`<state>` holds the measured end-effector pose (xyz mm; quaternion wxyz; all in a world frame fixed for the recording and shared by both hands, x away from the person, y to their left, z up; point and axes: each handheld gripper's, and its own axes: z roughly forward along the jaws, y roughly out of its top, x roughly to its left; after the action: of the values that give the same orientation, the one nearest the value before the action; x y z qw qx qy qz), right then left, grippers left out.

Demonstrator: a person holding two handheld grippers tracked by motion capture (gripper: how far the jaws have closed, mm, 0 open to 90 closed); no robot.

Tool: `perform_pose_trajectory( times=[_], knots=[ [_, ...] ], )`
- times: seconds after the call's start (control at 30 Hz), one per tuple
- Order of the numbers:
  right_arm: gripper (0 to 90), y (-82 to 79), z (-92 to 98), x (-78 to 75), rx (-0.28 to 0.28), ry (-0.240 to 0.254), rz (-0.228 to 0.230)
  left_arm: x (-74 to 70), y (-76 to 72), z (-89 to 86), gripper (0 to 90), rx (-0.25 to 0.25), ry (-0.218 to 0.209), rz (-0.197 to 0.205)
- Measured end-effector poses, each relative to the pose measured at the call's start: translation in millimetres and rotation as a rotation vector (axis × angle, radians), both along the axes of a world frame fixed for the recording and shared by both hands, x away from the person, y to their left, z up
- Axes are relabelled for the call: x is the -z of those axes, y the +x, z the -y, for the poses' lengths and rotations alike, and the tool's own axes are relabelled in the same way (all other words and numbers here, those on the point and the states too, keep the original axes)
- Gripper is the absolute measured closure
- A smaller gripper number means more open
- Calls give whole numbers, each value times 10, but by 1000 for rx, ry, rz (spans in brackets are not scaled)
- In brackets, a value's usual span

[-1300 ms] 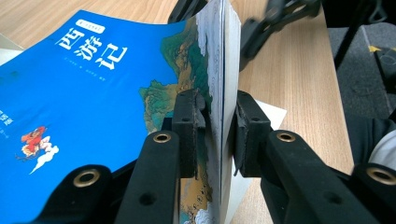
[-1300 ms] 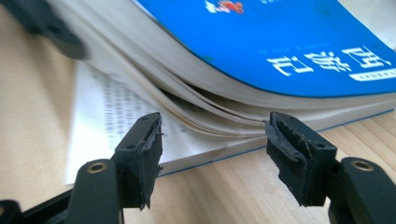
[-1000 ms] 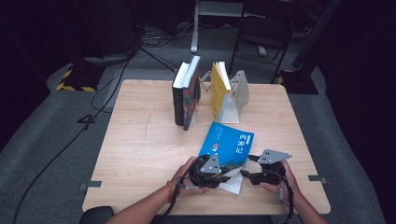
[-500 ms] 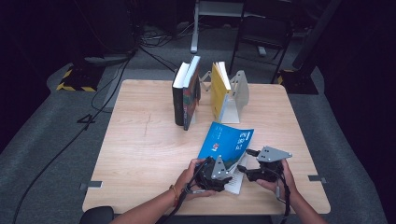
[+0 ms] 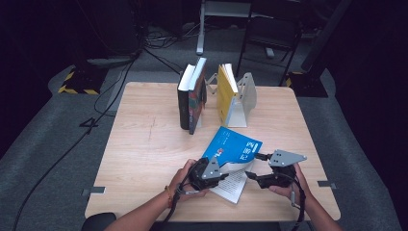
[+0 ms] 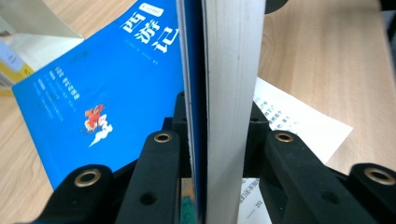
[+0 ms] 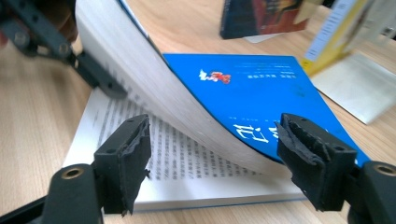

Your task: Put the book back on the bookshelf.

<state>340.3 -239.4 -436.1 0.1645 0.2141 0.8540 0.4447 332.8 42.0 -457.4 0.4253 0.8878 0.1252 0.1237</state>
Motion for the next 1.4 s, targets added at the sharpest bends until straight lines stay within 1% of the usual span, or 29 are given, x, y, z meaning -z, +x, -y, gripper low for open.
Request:
perform_pose_trajectory(
  times=[0.07, 0.13, 0.17, 0.2, 0.23, 0.3, 0.37, 0.4, 0.43, 0.5, 0.53, 0.57, 0.6, 0.7, 0.77, 0.8, 0.83, 0.87, 0.97, 1.03, 1.07, 1.13, 1.2, 1.23, 1.27, 1.3, 1.33, 1.37, 1.4],
  knots=[
    [259, 20, -60, 10, -42, -12, -12, -10, 13, -80, 735, 11, -4, -21],
    [250, 56, -140, 61, -67, -50, -22, -15, 24, -151, 732, 20, -10, -37],
    [240, 85, -176, 92, -82, -65, -29, -20, 29, -186, 730, 25, -7, -45],
    [240, 121, -208, 125, -93, -73, -37, -20, 33, -221, 728, 28, -16, -53],
    [243, 151, -244, 158, -92, -91, -43, -22, 37, -260, 726, 34, -21, -61],
    [281, 213, -293, 219, -86, -122, -25, -25, 42, -339, 723, 43, -26, -74],
    [280, 272, -310, 270, -92, -123, -35, -24, 54, -421, 718, 52, -37, -98],
    [296, 283, -317, 294, -99, -139, -16, -22, 66, -463, 716, 61, -46, -105],
    [315, 294, -314, 315, -104, -146, -4, -18, 77, -508, 714, 66, -68, -124],
    [362, 296, -294, 336, -108, -113, -10, -13, 103, -583, 708, 62, -101, -145],
    [415, 272, -286, 342, -105, -93, 9, -17, 106, -598, 706, 60, -99, -138],
    [456, 238, -288, 347, -109, -89, 33, -24, 100, -596, 703, 65, -83, -130],
    [504, 200, -305, 349, -116, -102, 61, -26, 98, -589, 694, 66, -76, -125],
    [534, 166, -310, 350, -125, -114, 90, -27, 92, -564, 667, 60, -58, -115],
    [563, 143, -292, 344, -126, -108, 91, -37, 89, -552, 656, 42, -24, -85],
    [563, 143, -292, 344, -126, -108, 91, -37, 89, -552, 660, 42, -24, -85],
    [594, 109, -273, 331, -127, -102, 95, -49, 95, -540, 665, 31, -8, -62],
    [594, 109, -273, 331, -127, -102, 95, -49, 95, -540, 663, 31, -8, -62],
    [631, 61, -234, 303, -117, -104, 100, -71, 166, -486, 659, 22, 14, -48],
    [649, 48, -209, 287, -105, -99, 96, -97, 225, -451, 643, 18, 39, -25],
    [658, 40, -199, 279, -97, -96, 96, -110, 269, -441, 629, 13, 36, -33],
    [674, 22, -190, 257, -78, -87, 92, -118, 356, -431, 592, 7, 29, -63],
    [690, 0, -195, 230, -73, -95, 99, -118, 376, -414, 541, -11, 17, -73],
    [694, -11, -199, 216, -76, -99, 102, -130, 370, -405, 492, -14, 4, -89],
    [696, -18, -208, 204, -81, -110, 107, -148, 345, -398, 470, -7, -8, -90],
    [696, -27, -219, 196, -81, -118, 109, -171, 310, -384, 461, 1, -16, -82],
    [696, -33, -228, 190, -79, -121, 112, -193, 270, -363, 452, 16, -14, -75],
    [696, -33, -235, 181, -81, -130, 118, -210, 228, -339, 470, 31, 1, -57],
    [696, -38, -241, 170, -83, -138, 119, -217, 189, -310, 501, 26, 31, -28]
  ],
)
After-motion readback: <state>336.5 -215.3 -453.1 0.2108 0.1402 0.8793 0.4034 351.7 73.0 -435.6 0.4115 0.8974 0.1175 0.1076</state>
